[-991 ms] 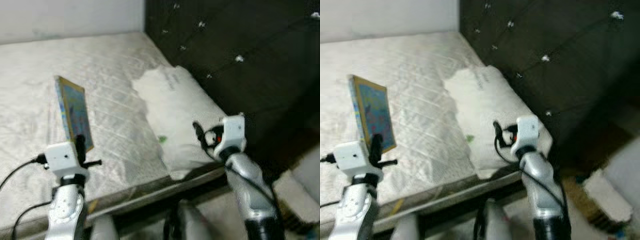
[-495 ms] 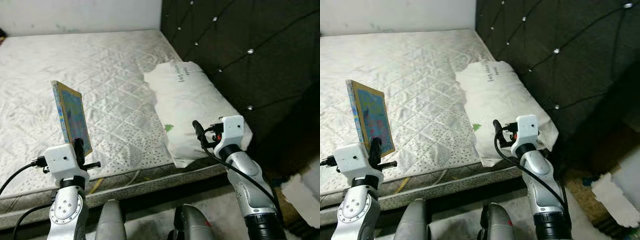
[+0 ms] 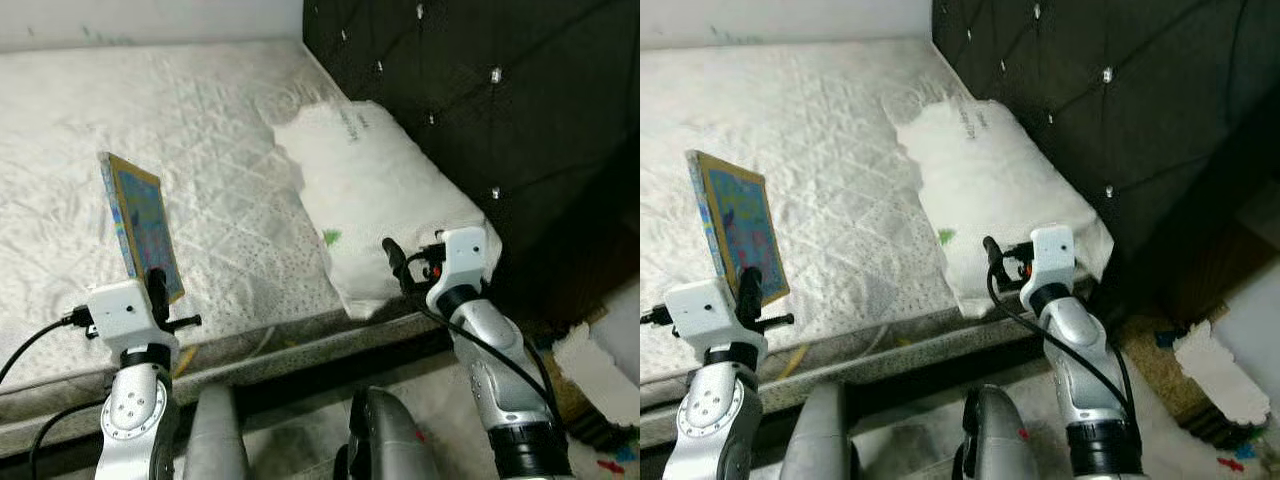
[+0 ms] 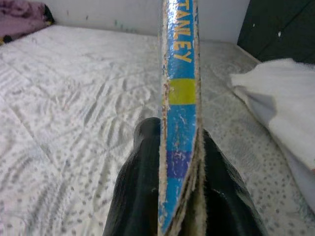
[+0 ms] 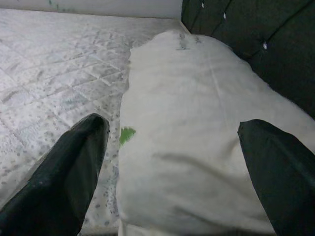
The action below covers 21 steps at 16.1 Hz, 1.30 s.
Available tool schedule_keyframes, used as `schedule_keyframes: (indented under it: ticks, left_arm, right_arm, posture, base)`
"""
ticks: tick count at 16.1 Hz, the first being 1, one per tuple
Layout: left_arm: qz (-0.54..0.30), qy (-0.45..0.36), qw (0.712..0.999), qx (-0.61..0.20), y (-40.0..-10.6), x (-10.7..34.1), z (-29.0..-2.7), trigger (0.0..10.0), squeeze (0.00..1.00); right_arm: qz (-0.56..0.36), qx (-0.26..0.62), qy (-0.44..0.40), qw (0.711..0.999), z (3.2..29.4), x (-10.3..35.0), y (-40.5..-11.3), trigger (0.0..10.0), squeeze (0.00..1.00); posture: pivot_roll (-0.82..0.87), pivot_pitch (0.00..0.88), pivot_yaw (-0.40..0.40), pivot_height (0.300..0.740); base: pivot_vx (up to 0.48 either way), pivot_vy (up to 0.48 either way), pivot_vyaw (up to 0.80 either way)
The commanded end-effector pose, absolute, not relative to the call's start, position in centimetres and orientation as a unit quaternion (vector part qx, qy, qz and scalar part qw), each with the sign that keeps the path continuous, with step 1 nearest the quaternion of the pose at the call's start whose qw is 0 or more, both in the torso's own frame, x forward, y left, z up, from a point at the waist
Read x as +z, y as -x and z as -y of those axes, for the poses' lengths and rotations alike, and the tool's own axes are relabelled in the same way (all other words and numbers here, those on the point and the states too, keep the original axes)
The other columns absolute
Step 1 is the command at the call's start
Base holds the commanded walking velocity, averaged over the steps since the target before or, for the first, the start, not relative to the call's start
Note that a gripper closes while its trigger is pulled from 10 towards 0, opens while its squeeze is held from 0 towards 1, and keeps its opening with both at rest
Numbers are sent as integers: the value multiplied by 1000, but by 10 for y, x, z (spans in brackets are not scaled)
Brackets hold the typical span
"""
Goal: Clean up the room
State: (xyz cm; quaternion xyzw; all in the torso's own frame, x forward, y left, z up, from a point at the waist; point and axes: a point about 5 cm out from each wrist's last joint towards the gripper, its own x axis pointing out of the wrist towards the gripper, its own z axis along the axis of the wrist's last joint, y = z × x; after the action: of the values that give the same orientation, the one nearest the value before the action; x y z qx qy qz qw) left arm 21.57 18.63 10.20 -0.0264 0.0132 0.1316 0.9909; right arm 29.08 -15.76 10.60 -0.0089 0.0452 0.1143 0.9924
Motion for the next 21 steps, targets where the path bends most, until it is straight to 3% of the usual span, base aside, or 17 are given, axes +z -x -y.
schedule_keyframes:
  ticks: [1, 10, 13, 17, 21]
  left_arm:
    - [7, 25, 991, 133, -218, 109, -187, 10000, 0]
    - [26, 33, 991, 130, -227, 114, -183, 10000, 0]
    - [34, 39, 990, 128, -230, 116, -182, 10000, 0]
    - [36, 65, 992, 105, -236, 116, -166, 10000, 0]
    - [39, 65, 992, 103, -236, 116, -166, 10000, 0]
  right_arm:
    - [-44, 113, 11, 992, 158, 107, -292, 10000, 0]
    - [-39, 122, 27, 991, 157, 109, -295, 10000, 0]
    - [-39, 122, 26, 991, 157, 109, -296, 10000, 0]
    - [-39, 121, 23, 992, 157, 108, -296, 10000, 0]
    - [-39, 120, 21, 992, 157, 108, -295, 10000, 0]
  posture:
    - [-39, 60, -56, 587]
    - [-41, 62, -67, 587]
    - [-42, 60, -66, 587]
    - [-49, 59, -64, 587]
    - [-47, 60, -63, 587]
  base:
    - [0, 0, 0]
    - [0, 0, 0]
    - [0, 0, 515]
    - [305, 0, 0]
    - [365, 0, 0]
